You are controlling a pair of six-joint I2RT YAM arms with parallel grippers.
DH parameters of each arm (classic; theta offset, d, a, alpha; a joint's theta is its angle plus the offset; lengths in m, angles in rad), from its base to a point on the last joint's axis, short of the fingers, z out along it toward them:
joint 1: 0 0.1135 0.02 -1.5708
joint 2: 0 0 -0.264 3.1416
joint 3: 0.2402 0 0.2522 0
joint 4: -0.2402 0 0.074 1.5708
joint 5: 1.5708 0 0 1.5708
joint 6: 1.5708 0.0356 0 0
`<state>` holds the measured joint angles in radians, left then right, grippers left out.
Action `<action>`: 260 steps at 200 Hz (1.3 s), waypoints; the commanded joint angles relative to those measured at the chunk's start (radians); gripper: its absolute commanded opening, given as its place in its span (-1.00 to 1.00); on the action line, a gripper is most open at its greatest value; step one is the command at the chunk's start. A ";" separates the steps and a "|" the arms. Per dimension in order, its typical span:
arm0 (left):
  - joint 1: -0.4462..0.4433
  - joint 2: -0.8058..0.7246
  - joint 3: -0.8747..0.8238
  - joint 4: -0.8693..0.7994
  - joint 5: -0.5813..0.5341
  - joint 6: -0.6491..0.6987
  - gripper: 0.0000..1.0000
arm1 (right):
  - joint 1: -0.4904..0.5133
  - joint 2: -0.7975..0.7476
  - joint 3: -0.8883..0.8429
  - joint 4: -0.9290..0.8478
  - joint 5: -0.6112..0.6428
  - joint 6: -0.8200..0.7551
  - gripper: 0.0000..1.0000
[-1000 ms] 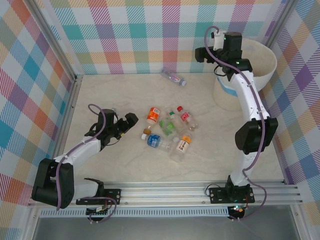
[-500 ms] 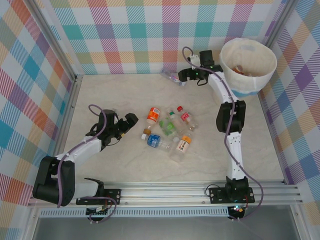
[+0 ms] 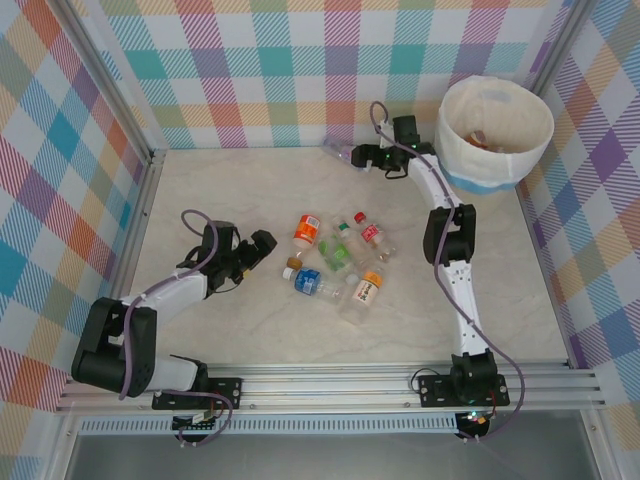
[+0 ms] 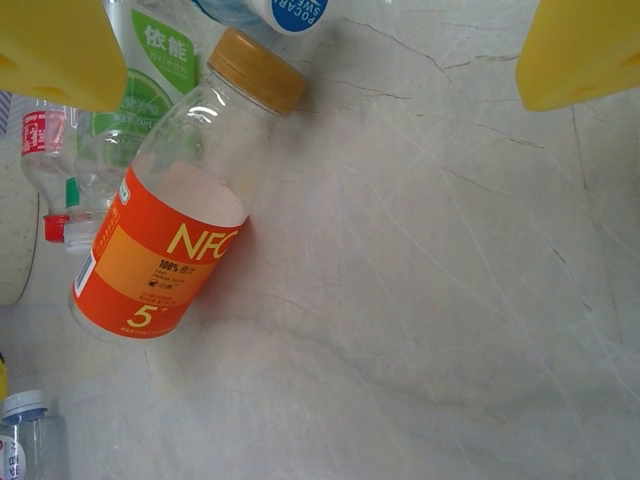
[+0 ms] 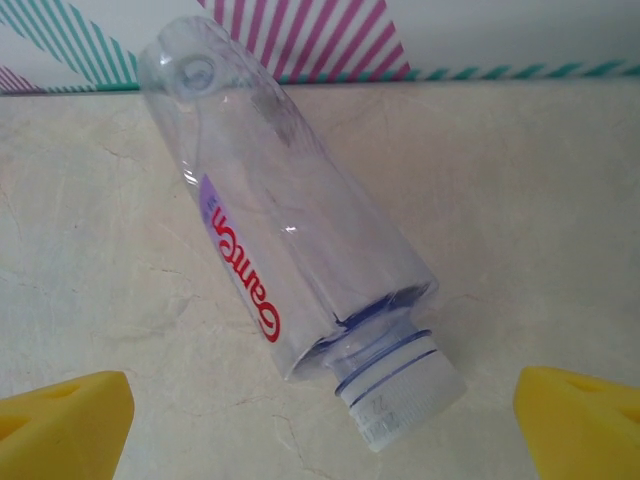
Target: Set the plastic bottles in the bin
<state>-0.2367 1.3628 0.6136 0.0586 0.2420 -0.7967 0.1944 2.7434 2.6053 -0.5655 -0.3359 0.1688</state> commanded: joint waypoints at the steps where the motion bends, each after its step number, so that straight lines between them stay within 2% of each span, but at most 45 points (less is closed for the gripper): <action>1: 0.019 0.015 0.032 0.021 -0.012 0.012 1.00 | 0.012 0.039 0.035 0.051 -0.056 0.079 0.96; 46: 0.023 0.049 0.046 0.020 -0.013 0.034 1.00 | 0.027 0.088 0.070 0.094 -0.087 0.129 0.94; 77: 0.027 0.082 0.055 0.024 -0.009 0.045 1.00 | 0.030 0.108 0.081 0.122 -0.131 0.184 0.84; 109: 0.031 0.109 0.059 0.041 0.001 0.047 1.00 | 0.035 0.101 0.079 0.078 -0.054 0.198 0.82; 140: 0.036 0.134 0.064 0.047 0.014 0.051 1.00 | 0.036 0.104 0.079 0.055 -0.095 0.199 0.67; 186: 0.043 0.163 0.071 0.052 0.028 0.055 1.00 | 0.035 0.102 0.071 0.003 -0.105 0.213 0.48; 260: 0.045 0.190 0.083 0.049 0.043 0.053 1.00 | 0.035 0.065 -0.003 0.014 -0.105 0.224 0.13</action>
<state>-0.2020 1.5326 0.6731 0.0940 0.2707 -0.7620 0.2230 2.8342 2.6469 -0.5098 -0.4160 0.3775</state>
